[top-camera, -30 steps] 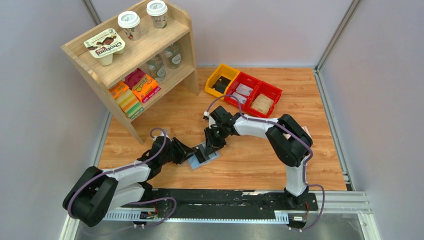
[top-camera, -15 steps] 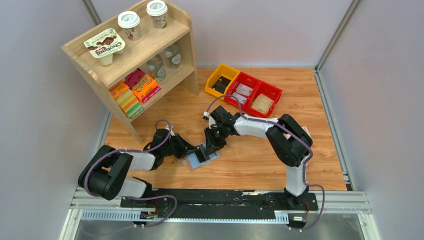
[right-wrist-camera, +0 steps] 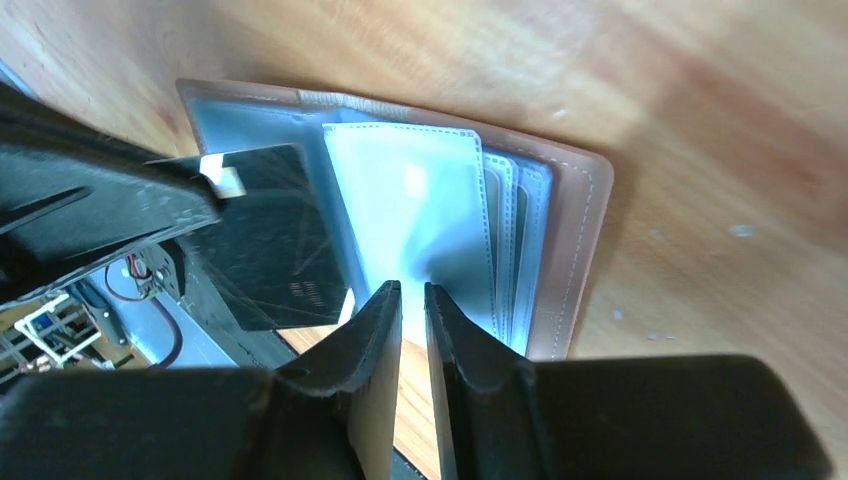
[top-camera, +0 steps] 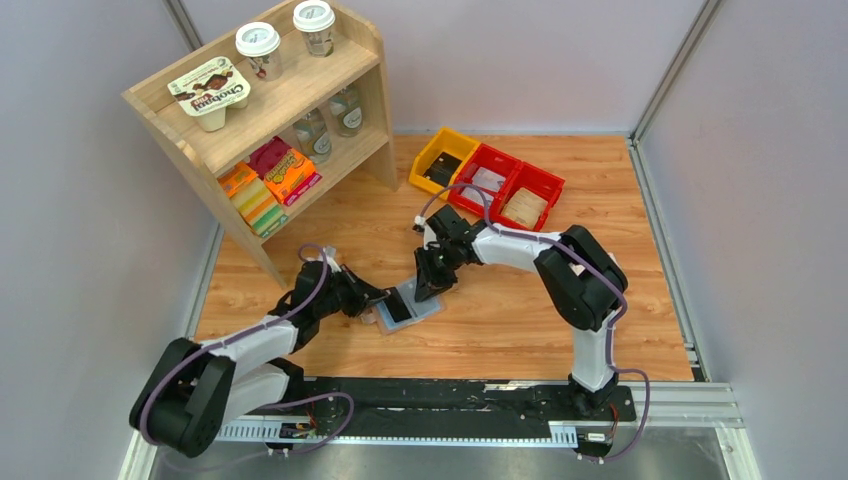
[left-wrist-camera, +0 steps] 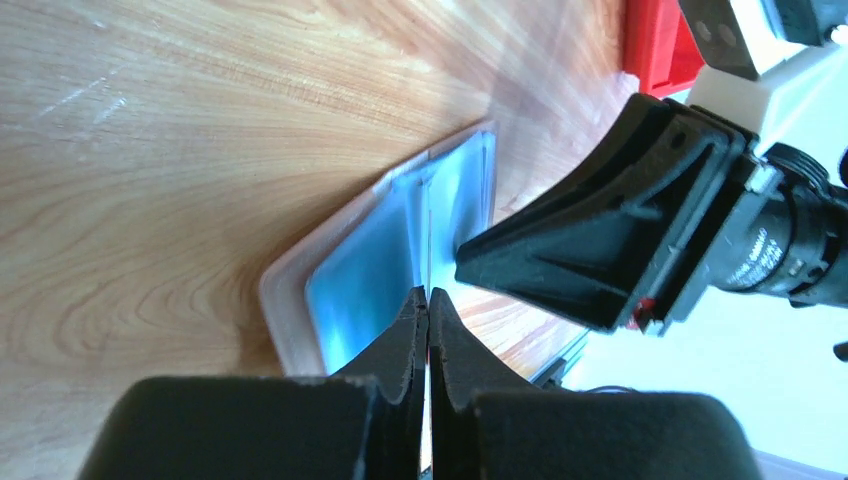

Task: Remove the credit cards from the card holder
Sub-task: Remove the credit card from the card holder.

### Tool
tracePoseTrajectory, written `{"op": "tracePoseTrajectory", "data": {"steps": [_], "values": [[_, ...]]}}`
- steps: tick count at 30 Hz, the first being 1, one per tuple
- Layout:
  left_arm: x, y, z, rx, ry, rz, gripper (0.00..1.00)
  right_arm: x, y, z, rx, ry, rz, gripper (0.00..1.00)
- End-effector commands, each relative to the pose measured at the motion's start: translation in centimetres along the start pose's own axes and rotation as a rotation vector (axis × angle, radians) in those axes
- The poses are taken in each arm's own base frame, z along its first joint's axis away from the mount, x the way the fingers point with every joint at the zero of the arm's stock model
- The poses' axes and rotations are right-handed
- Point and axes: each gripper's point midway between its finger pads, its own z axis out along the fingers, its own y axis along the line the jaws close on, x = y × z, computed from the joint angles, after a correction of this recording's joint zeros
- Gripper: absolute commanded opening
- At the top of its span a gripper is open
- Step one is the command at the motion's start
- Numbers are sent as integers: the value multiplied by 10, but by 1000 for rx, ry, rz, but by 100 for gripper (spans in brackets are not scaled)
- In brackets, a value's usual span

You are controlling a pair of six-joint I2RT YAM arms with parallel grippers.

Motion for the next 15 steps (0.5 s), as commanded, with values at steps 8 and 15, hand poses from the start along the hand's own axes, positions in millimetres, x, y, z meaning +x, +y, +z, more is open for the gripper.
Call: {"op": "tracePoseTrajectory", "data": {"steps": [8,15], "values": [[-22,-8,-31,2,-169,67,0,-42,-29,-17,163,-109,-44,24],[-46,-62,-52,188,-296,56,0,-72,13,-83,123,-386,37,45]]}}
